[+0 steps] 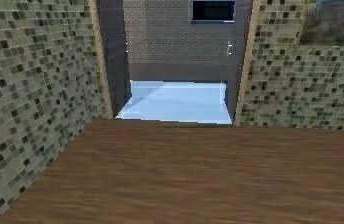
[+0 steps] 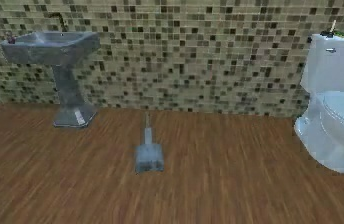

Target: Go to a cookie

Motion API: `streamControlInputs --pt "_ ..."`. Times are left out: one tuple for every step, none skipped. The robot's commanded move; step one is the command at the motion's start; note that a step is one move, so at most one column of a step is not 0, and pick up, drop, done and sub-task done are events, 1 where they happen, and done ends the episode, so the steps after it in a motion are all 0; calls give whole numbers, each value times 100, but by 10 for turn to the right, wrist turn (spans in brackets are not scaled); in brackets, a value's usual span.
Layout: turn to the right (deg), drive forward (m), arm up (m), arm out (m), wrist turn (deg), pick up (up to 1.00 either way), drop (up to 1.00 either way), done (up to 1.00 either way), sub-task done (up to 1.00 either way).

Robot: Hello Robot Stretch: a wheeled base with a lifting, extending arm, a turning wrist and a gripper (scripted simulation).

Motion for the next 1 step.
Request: streamControlInputs --pt "0 100 0 0 0 0 0 0 0"
